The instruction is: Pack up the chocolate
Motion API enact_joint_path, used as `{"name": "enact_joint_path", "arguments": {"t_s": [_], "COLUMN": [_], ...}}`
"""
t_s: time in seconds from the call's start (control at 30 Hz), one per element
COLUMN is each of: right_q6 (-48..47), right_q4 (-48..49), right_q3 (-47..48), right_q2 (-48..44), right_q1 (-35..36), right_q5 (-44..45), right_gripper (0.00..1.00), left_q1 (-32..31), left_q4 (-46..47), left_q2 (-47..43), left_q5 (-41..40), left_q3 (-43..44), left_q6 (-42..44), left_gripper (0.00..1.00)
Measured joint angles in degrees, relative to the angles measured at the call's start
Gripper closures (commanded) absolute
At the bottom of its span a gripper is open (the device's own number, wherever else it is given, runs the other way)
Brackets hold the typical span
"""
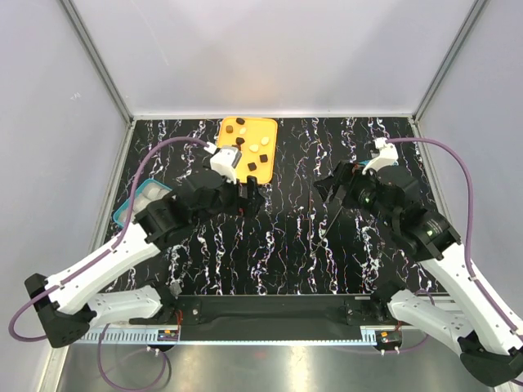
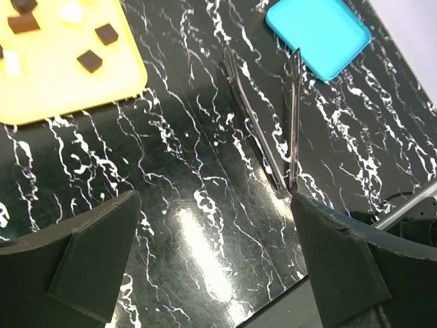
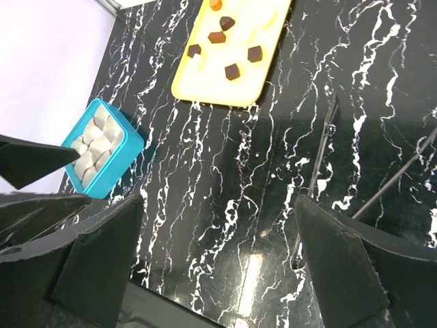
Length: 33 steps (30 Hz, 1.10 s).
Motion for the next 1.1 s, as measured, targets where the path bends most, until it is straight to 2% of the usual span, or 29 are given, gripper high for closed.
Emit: {"name": "enact_joint_path", "arguments": {"t_s": [0.37, 0.73, 0.97, 1.1], "right_q6": [0.2, -0.7, -1.1, -1.3], "right_q4": [-0.7, -3.1, -3.0, -3.0], "right_q3": [-4.0, -5.2, -4.9, -4.2], "right_q2": [-7.0, -15.8, -26.4, -27.8], "right_q1": [0.0, 0.0, 0.0, 0.0], "right_q5": [1.9, 5.9, 7.8, 8.8], "right_gripper": [0.00, 0.00, 0.00, 0.00], "left_q1": [-1.4, -10.5, -13.0, -13.4], "left_q4": [2.1, 2.6, 3.4, 4.4], "left_q2": [13.3, 38.6, 48.3, 51.3], "left_q5": [0.6, -2.8, -3.8, -4.8], "left_q3": [1.7, 15.4, 20.9, 22.2], "left_q6": [-3.4, -4.7, -6.0, -6.3], "left_gripper": [0.01, 0.01, 0.01, 0.01]}}
